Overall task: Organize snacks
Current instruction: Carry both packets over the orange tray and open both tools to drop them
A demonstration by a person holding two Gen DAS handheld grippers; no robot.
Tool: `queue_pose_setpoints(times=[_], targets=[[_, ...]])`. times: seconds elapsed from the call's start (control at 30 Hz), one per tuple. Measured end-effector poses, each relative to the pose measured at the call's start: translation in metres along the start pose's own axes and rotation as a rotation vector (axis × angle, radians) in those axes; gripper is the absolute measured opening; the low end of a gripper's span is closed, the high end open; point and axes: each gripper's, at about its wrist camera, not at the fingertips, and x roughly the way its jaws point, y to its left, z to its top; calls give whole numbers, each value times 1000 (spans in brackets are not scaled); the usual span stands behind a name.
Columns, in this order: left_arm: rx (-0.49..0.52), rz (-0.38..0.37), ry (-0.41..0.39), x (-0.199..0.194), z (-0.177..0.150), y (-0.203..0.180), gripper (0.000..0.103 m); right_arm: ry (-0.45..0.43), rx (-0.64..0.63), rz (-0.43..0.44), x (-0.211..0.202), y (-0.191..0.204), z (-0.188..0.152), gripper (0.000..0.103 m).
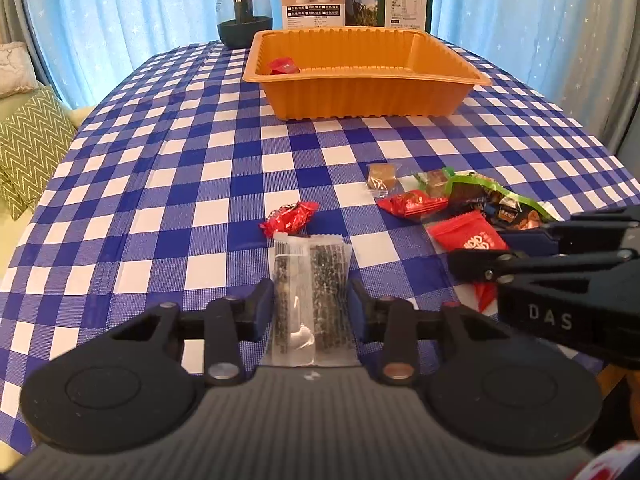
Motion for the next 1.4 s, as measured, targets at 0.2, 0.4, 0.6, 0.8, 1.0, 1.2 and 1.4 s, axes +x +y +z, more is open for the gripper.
queue_pose_setpoints(times=[0.2, 0.4, 0.6, 0.8, 1.0, 1.2, 1.4], targets=[[-34, -4, -23, -10, 4, 3, 34, -23, 20, 27, -15, 0, 2, 27], [-54, -22, -38, -19, 12, 2, 34, -76, 12, 19, -31, -2, 6, 27], [-53, -42, -44, -23, 20, -5, 34, -96, 11, 3, -36, -6, 10, 27], [-66, -62, -64, -23, 34, -8, 34, -115, 42, -12, -39, -18, 22, 27], [-79, -76, -98, -17, 61, -7, 34, -151, 51, -45, -39, -37, 45, 27], [-78, -94, -150, -5, 99, -8, 34, -210, 49, -79, -34, -55, 79, 27], [-60, -100, -189, 15, 137, -9, 34, -254, 54, -105, -19, -70, 112, 27]])
